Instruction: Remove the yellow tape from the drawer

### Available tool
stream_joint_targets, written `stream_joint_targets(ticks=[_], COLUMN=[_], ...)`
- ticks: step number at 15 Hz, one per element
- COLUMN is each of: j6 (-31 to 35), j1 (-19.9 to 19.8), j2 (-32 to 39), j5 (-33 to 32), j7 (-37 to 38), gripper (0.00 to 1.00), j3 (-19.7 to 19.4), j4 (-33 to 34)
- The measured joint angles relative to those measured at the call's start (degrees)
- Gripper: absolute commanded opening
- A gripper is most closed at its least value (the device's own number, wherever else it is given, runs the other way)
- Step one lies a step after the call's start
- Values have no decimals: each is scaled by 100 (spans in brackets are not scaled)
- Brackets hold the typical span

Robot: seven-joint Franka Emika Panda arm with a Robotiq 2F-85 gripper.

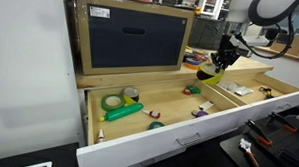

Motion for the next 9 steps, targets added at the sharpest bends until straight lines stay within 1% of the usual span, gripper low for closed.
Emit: stream_joint_targets(ticks=[1, 2, 6, 8, 9], j6=[0, 0, 0, 0, 0], j1=[0, 0, -14, -109, -193], j2=[0, 0, 20, -8, -42], j5=[0, 0, 0, 26, 95], j7=[0, 0, -13, -81, -186], gripper=[24, 6, 6, 6, 6], j3=[0, 0, -6, -115, -241], j4=[1, 1, -21, -14, -6])
